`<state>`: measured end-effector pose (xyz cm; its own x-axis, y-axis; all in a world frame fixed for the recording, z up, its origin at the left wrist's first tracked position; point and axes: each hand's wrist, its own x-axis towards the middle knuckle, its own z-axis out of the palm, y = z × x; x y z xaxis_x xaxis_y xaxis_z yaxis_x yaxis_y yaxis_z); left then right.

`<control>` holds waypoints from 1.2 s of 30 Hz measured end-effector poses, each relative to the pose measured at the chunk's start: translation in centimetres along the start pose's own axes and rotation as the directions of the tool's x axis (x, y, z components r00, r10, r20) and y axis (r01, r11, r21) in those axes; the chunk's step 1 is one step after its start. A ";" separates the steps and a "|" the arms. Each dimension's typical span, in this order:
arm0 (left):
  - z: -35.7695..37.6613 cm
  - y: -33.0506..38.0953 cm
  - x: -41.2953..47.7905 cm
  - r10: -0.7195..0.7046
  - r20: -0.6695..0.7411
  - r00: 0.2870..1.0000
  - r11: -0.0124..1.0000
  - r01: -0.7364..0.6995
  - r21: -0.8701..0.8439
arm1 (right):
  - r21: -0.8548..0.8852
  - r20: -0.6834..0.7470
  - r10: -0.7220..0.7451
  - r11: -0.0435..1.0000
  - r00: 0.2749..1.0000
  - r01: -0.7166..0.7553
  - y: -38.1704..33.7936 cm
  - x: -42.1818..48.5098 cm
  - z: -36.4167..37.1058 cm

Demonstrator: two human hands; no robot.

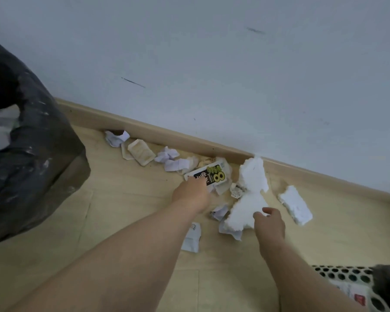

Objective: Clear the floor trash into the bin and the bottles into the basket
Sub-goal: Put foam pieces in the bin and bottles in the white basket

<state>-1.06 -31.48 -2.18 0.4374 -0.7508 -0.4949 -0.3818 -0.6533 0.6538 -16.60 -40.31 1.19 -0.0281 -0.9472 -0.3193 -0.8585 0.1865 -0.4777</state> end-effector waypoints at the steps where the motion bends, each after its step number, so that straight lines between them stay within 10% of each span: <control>1: 0.4 -0.4 -0.1 -0.017 0.002 1.000 0.999 0.017 0.047 | 0.002 0.002 -0.003 1.000 1.000 0.003 0.2 0.8 0.3; 17: 6.9 1.6 2.0 -0.160 0.111 0.981 0.758 0.050 0.650 | -0.299 -0.084 0.004 0.954 0.996 -0.029 3.9 16.6 -1.5; 26: 7.3 1.3 2.2 -0.132 0.070 0.989 0.743 0.052 0.667 | -0.519 -0.013 -0.069 0.853 0.998 0.052 4.6 15.7 0.1; 36: 5.2 -0.3 1.3 0.015 0.161 0.987 0.759 -0.116 0.641 | -0.383 0.242 -0.152 0.892 0.958 0.239 3.5 2.6 4.1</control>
<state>-4.66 -32.76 -5.98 0.2950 -0.7665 -0.5705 -0.8621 -0.4710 0.1871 -17.57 -41.04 -4.68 0.2278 -0.8728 -0.4317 -0.9690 -0.1594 -0.1889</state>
